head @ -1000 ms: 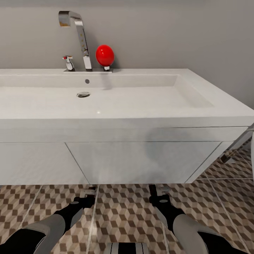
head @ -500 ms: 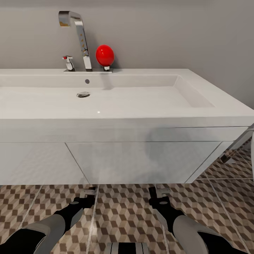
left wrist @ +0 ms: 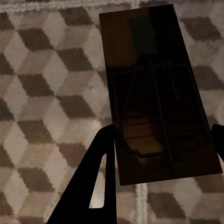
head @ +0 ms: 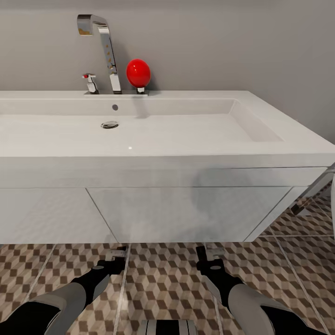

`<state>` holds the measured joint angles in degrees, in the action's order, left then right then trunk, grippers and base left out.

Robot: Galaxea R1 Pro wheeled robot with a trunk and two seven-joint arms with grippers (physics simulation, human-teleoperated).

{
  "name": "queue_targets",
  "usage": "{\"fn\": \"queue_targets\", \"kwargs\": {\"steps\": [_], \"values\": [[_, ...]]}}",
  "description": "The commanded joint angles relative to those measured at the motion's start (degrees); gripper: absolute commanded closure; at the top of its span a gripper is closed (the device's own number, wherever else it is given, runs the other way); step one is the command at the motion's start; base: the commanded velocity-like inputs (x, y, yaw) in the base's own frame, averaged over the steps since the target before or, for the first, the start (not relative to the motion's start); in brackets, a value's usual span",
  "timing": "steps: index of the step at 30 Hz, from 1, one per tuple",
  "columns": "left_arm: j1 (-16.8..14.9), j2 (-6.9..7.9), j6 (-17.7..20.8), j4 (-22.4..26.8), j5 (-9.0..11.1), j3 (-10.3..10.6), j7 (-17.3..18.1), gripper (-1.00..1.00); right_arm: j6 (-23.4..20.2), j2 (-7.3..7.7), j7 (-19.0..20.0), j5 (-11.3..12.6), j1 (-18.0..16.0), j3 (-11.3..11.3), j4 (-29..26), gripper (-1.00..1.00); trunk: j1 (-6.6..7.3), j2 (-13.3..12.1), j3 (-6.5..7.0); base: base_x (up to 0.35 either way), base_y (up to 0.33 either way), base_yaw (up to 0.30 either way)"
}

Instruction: Take the four mousetraps from the cabinet in the bathroom and place them on the bathroom floor. Make sure all four end up on the same floor surface, and ensure that at least two of them are either under or directly next to the same bathroom sink.

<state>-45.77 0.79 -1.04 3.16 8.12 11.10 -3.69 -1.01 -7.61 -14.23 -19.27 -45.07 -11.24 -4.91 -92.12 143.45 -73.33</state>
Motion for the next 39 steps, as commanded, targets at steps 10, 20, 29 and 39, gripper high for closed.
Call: {"fn": "queue_targets", "kwargs": {"steps": [10,20,29,39], "values": [[0.0,0.09,-0.1,-0.1,0.5,0.5,-0.2,1.00,0.4,-0.03,-0.2,-0.5,0.0,-0.5,0.0,1.00,0.01,0.0,-0.04,0.000,0.000,0.000],[0.0,0.09,-0.1,0.0,0.5,0.5,-0.2,1.00,0.4,-0.03,-0.2,-0.5,0.0,-0.5,0.0,1.00,0.01,0.0,-0.04,0.000,0.000,0.000],[0.0,0.09,-0.1,-0.1,0.5,0.5,-0.2,1.00,0.4,-0.03,-0.2,-0.5,0.0,-0.5,0.0,1.00,0.01,0.0,-0.04,0.000,0.000,0.000],[0.0,0.09,-0.1,-0.1,0.5,0.5,-0.2,1.00,0.4,-0.03,-0.2,-0.5,0.0,-0.5,0.0,1.00,0.01,0.0,-0.04,0.000,0.000,0.000]]}}
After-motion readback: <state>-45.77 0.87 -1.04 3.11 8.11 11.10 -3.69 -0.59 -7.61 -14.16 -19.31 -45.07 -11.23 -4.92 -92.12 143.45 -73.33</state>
